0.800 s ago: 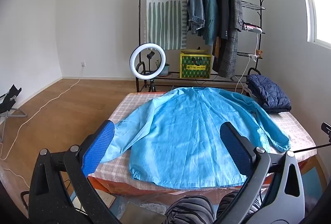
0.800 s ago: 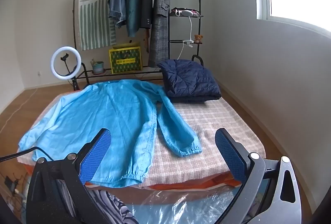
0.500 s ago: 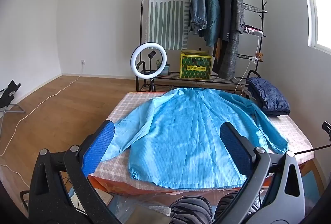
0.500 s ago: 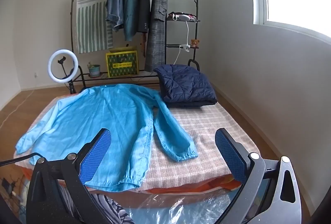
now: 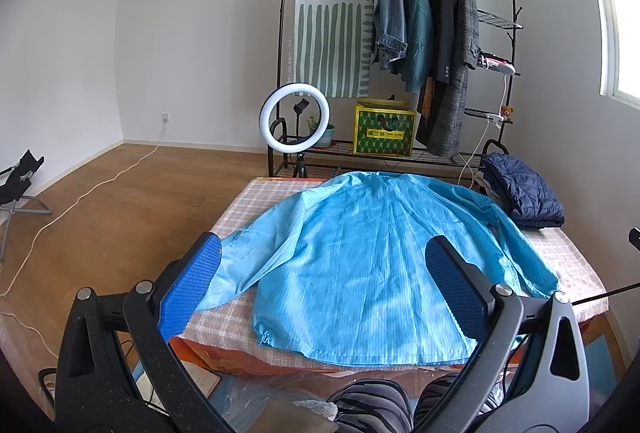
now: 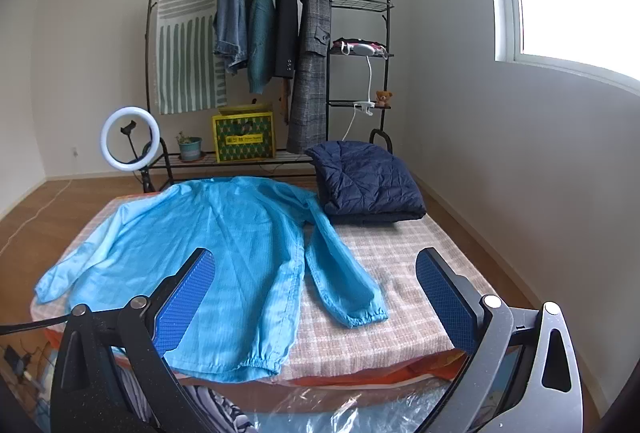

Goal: Fold large clothes

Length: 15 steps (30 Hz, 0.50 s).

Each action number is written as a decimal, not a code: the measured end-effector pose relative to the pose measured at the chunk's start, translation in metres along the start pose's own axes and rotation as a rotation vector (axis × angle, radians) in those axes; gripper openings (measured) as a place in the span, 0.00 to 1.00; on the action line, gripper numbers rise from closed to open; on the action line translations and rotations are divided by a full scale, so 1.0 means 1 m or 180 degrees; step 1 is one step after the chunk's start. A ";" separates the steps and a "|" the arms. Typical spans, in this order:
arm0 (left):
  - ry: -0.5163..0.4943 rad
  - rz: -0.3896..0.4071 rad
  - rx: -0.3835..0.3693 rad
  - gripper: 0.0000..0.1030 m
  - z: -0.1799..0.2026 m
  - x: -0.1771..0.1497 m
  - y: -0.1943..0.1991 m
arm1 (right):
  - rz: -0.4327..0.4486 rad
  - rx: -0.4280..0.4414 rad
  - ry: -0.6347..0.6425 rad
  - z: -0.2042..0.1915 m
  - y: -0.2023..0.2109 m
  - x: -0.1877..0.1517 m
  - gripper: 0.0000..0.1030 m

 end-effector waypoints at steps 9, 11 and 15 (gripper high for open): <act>0.0010 0.0010 0.0028 1.00 -0.005 0.001 0.002 | 0.0111 0.0026 0.0053 -0.012 0.008 0.015 0.98; 0.0034 0.0030 0.0048 1.00 -0.009 0.001 0.005 | 0.0123 0.0046 0.0043 -0.014 0.009 0.017 0.98; 0.0087 0.0056 0.0079 1.00 -0.017 -0.002 0.012 | 0.0146 0.0073 0.0063 -0.020 0.011 0.020 0.98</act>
Point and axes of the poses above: each gripper's, at about its wrist camera, not at the fingertips, and y roughly against the way its jaws point, z to its right, x to its top, the point moved 10 cm from there along -y, roughly the way its jaws point, and after that the axes turned 8 degrees about x, right-handed, at the moved point
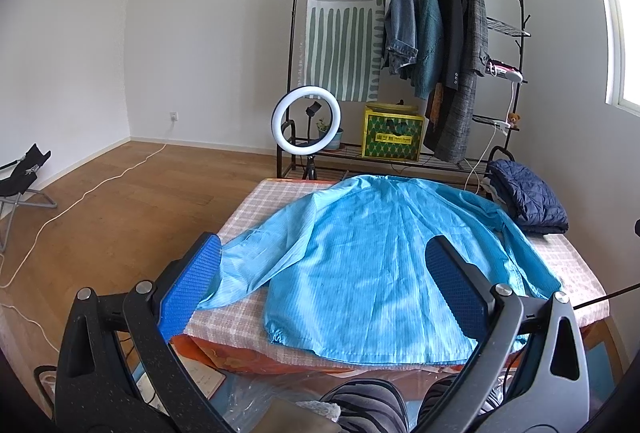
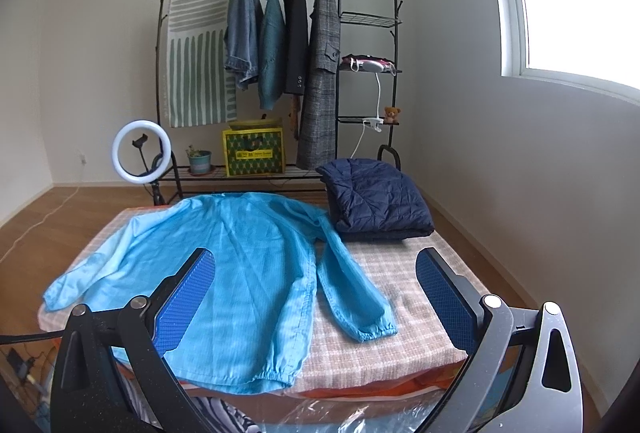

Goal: Fold large clothes

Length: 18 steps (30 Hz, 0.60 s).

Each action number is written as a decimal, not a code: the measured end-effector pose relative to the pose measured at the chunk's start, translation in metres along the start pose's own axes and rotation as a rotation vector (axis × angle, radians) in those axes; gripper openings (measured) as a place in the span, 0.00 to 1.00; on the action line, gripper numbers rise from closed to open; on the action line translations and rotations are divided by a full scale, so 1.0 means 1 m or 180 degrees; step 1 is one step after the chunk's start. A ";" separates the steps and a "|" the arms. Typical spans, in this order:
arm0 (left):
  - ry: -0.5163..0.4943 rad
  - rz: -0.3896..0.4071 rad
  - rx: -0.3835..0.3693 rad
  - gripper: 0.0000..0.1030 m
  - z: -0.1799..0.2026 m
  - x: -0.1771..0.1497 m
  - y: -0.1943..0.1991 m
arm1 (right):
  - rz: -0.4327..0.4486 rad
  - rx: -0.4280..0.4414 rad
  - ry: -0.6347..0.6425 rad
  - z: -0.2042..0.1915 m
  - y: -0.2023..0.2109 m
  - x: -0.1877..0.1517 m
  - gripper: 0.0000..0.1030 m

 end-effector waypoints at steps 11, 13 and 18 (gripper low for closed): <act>0.0015 -0.0001 -0.0010 1.00 -0.005 0.001 -0.001 | 0.0039 0.0025 -0.0006 -0.002 0.004 0.003 0.98; 0.0014 -0.0003 -0.0013 1.00 -0.005 0.001 -0.001 | 0.0044 0.0027 -0.0006 -0.002 0.005 0.003 0.98; 0.0020 -0.0004 -0.0011 1.00 -0.006 0.000 0.000 | 0.0035 0.0026 -0.0008 -0.005 0.005 0.002 0.98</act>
Point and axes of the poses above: each gripper's, at about its wrist camera, not at the fingertips, and y roughly against the way its jaws point, z to its right, x to its top, the point moved 10 cm from there along -y, roughly the way its jaws point, and after that the axes turned 8 degrees about x, right-handed, at the moved point
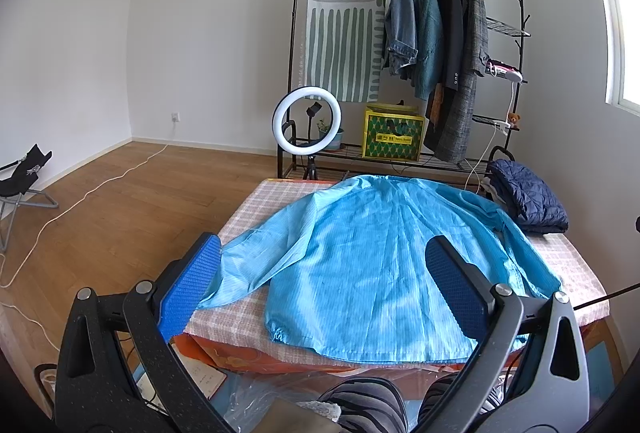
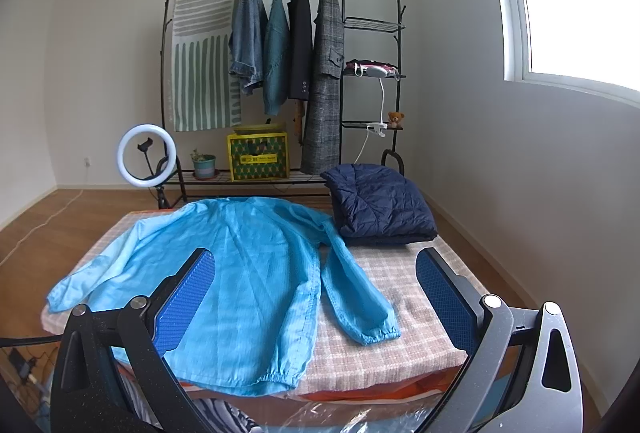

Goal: Fold large clothes

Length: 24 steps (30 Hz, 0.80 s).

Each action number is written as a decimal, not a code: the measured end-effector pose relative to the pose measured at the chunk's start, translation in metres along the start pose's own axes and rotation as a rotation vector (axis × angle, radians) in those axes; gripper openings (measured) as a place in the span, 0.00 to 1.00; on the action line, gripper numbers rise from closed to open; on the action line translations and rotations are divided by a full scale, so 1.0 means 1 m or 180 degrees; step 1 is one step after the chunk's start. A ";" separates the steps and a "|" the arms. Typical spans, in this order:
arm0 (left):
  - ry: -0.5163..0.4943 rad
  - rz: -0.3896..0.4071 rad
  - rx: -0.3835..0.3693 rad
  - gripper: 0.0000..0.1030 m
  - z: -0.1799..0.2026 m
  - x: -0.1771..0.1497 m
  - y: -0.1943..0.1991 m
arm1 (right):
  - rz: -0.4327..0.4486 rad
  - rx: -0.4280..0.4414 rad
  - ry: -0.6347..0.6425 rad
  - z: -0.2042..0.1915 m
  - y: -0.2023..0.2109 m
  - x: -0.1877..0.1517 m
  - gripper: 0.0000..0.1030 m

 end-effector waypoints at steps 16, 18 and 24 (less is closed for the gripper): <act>0.0002 0.0001 0.0003 1.00 0.000 -0.002 0.000 | -0.0021 0.0009 -0.0008 0.002 -0.003 -0.003 0.98; 0.0003 0.0000 0.0002 1.00 0.000 -0.002 0.000 | -0.0033 0.0011 -0.0004 0.001 -0.004 -0.005 0.98; 0.0020 -0.0011 0.0035 1.00 -0.009 -0.012 -0.003 | -0.0065 0.0008 0.0022 -0.007 -0.009 -0.008 0.98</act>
Point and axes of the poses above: each gripper's, at about its wrist camera, not at the fingertips, and y roughly against the way its jaws point, z to its right, x to its top, the point moved 10 cm from there along -y, roughly the way its jaws point, and after that the axes turned 8 degrees about x, right-handed, at the moved point
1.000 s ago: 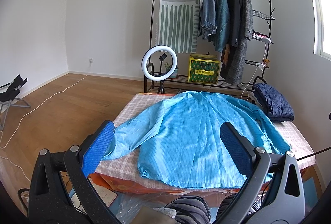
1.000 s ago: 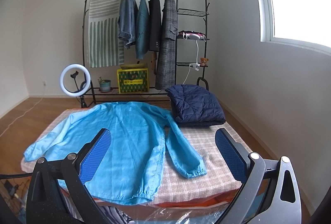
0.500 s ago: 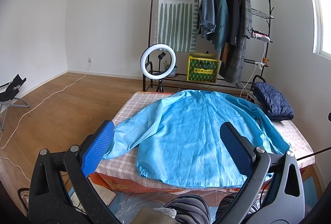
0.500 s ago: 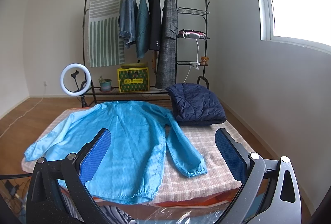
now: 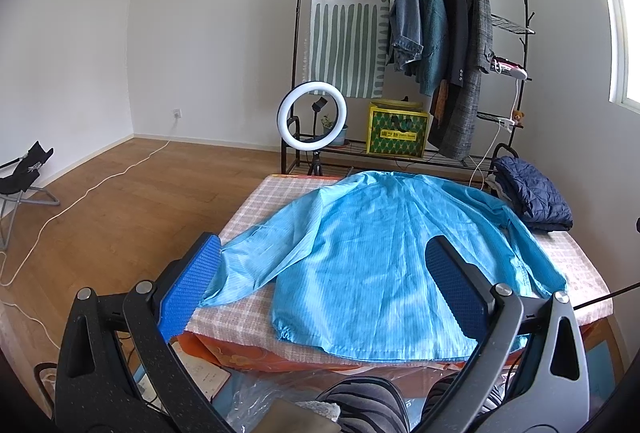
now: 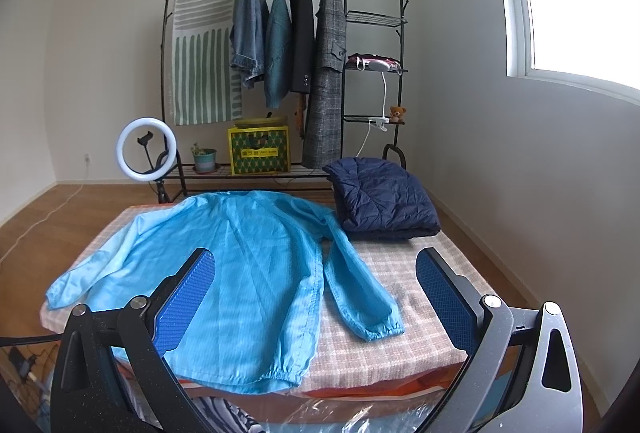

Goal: Fold large clothes

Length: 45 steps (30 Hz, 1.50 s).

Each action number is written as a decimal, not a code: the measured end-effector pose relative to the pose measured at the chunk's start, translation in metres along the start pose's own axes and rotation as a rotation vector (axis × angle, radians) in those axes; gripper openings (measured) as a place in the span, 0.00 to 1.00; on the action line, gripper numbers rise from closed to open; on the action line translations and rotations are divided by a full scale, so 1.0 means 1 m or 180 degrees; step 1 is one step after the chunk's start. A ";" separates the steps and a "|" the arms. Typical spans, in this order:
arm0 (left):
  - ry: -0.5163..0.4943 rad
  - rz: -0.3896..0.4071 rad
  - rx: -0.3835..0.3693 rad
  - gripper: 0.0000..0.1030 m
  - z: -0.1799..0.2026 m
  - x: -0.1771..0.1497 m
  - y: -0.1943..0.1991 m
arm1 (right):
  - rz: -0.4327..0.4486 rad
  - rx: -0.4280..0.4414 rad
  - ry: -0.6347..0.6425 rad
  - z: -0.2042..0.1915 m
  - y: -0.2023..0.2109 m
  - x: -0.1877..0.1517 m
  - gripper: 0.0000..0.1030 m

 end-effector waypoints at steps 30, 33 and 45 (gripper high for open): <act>0.0562 -0.0918 0.0179 0.80 -0.217 -0.078 -0.182 | 0.0232 0.0307 0.0046 -0.115 -0.010 0.023 0.98; 0.0792 -0.1182 0.0050 0.78 -0.227 -0.102 -0.209 | 0.0195 0.0355 0.0043 -0.115 -0.020 0.022 0.98; 0.1873 -0.1896 -0.0073 0.75 -0.258 -0.170 -0.293 | -0.0211 0.0946 -0.0041 -0.157 -0.102 0.020 0.97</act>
Point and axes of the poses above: each gripper's, at about its wrist camera, not at the fingertips, and y roughly against the way its jaws point, z to its right, x to its top, the point moved 10 cm from there along -y, roughly the way its jaws point, and after that the axes turned 8 degrees about x, right-handed, at the moved point
